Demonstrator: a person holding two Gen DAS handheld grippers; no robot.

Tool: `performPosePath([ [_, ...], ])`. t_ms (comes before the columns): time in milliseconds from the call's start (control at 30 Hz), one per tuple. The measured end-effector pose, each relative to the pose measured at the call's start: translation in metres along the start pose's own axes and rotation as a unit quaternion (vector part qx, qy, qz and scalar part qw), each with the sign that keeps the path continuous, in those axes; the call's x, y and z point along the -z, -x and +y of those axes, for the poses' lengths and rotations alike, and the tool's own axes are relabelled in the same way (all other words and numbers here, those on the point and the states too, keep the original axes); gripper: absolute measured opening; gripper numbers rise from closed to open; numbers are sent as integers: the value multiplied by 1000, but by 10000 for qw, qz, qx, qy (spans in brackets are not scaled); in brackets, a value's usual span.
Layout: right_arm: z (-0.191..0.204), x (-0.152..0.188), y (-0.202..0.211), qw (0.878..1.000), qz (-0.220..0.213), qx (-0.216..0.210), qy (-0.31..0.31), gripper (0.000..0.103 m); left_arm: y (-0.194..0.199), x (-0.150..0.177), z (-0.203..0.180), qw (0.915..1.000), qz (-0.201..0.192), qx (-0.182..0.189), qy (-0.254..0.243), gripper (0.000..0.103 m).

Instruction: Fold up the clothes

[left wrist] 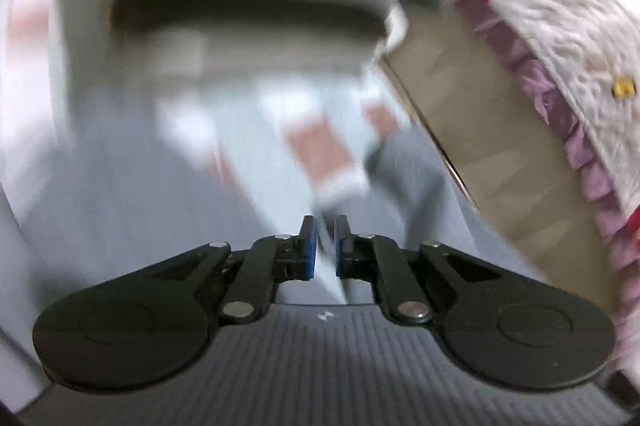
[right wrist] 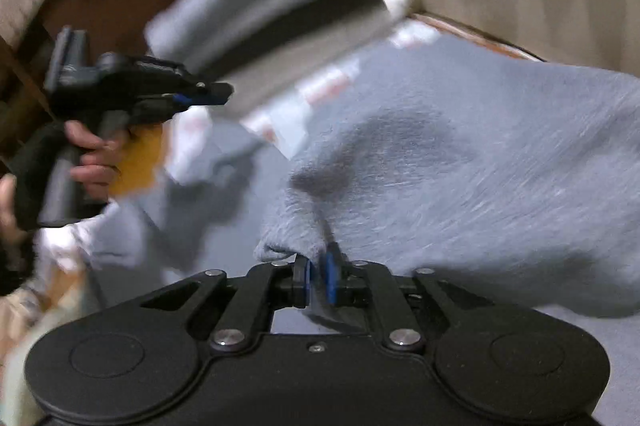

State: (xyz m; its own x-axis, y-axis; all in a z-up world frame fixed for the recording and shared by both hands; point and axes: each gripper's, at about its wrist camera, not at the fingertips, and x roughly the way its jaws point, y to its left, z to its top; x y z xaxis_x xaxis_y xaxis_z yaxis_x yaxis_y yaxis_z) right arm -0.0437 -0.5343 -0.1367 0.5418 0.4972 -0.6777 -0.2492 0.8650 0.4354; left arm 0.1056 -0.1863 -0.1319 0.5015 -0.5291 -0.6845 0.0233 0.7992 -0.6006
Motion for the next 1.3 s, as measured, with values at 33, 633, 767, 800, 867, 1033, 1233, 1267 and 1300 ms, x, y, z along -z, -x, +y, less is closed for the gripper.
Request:
performPosePath([
  [33, -3, 0, 3, 10000, 71, 41, -20, 21, -8, 8, 6, 9993, 204, 169, 266, 7],
  [633, -136, 195, 310, 9148, -722, 3445, -1982, 56, -100, 8, -52, 9925, 271, 154, -1186, 68],
  [767, -134, 251, 341, 8748, -862, 4121, -2396, 56, -116, 0, -58, 9940, 203, 490, -957, 14],
  [800, -133, 262, 347, 8674, -975, 4136, -2590, 56, -116, -1, -68, 9917, 153, 396, -1210, 4],
  [867, -131, 283, 357, 8551, -1158, 4121, -2924, 56, -115, -3, -87, 9850, 51, 207, -1714, 2],
  [1033, -120, 312, 374, 8348, -1403, 4273, -3175, 56, -29, -40, -111, 9598, -1793, 541, -2093, 2],
  [1233, -108, 334, 401, 8183, -1829, 4104, -3586, 61, -24, -58, -70, 9447, -2117, -1197, -2200, 5],
  [1267, -107, 339, 404, 8169, -1866, 4053, -3655, 62, -33, -52, -66, 9418, -1886, -1487, -2350, 6],
  [1300, -107, 344, 407, 8155, -1902, 4002, -3723, 62, -41, -47, -60, 9423, -1699, -1597, -2402, 6],
])
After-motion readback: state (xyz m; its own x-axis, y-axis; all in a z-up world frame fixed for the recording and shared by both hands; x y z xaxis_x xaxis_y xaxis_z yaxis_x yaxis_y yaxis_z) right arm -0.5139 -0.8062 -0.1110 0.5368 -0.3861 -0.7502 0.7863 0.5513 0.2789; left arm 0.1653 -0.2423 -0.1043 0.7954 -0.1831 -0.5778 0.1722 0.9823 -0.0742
